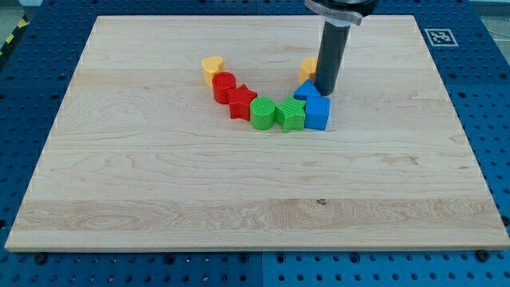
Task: Move the yellow hexagon to the top center of the board
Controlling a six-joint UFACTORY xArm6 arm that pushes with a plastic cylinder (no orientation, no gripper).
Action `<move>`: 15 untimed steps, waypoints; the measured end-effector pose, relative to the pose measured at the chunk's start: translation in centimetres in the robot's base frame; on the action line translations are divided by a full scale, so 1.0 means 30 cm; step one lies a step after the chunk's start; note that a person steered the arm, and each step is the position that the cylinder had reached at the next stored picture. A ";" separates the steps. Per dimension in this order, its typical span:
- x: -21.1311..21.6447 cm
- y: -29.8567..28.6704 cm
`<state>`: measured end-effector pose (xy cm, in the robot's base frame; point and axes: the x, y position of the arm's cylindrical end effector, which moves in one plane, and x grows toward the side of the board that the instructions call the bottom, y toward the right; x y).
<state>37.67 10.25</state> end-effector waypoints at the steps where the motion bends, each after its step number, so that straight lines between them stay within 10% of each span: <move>1: -0.040 -0.004; 15: -0.350 -0.286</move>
<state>27.17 1.68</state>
